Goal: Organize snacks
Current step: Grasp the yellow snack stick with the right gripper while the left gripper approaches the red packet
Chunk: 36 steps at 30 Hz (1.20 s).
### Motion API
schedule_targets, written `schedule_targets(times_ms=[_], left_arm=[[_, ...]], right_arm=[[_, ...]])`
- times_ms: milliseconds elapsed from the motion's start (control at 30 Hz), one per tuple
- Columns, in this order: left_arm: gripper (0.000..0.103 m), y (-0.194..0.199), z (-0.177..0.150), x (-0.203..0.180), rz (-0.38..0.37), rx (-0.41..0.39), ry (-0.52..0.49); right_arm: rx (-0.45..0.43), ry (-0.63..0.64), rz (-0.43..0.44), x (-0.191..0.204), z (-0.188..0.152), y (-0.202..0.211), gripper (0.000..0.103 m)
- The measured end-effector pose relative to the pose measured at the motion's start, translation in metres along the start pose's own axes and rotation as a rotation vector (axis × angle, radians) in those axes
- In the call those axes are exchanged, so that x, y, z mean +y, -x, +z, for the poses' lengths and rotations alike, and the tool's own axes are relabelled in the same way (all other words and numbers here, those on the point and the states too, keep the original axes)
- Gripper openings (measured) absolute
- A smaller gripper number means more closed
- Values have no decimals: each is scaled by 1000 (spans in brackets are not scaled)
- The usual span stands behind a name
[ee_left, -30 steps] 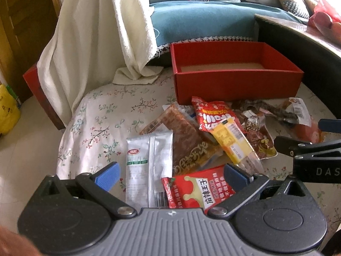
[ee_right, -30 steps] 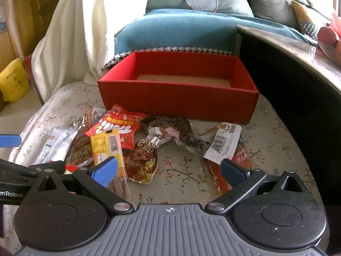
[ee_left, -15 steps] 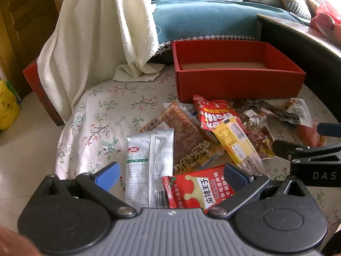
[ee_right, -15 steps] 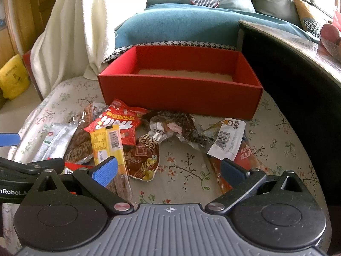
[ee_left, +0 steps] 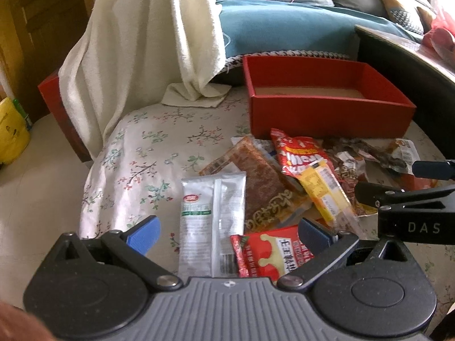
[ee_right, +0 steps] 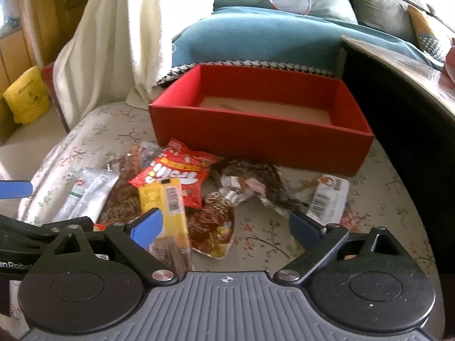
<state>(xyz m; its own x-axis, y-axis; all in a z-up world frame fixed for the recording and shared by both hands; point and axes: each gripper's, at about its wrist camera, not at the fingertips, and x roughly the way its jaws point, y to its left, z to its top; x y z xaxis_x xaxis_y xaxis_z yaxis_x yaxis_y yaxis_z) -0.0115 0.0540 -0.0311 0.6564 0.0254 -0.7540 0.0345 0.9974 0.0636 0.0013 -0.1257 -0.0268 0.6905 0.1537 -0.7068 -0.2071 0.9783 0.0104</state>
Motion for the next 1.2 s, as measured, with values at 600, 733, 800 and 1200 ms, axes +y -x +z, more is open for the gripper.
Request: schedule_targets(times_ms=[600, 733, 800, 1200], left_arm=[[98, -5, -2, 13, 4, 23, 22], [98, -6, -5, 15, 21, 38, 13], [98, -6, -7, 19, 27, 46, 14], [98, -1, -12, 25, -12, 42, 4]], right_arm=[[43, 31, 46, 13, 3, -14, 95], [75, 38, 85, 18, 3, -20, 91], [91, 42, 109, 21, 3, -23, 86], [166, 100, 169, 41, 6, -45, 70]])
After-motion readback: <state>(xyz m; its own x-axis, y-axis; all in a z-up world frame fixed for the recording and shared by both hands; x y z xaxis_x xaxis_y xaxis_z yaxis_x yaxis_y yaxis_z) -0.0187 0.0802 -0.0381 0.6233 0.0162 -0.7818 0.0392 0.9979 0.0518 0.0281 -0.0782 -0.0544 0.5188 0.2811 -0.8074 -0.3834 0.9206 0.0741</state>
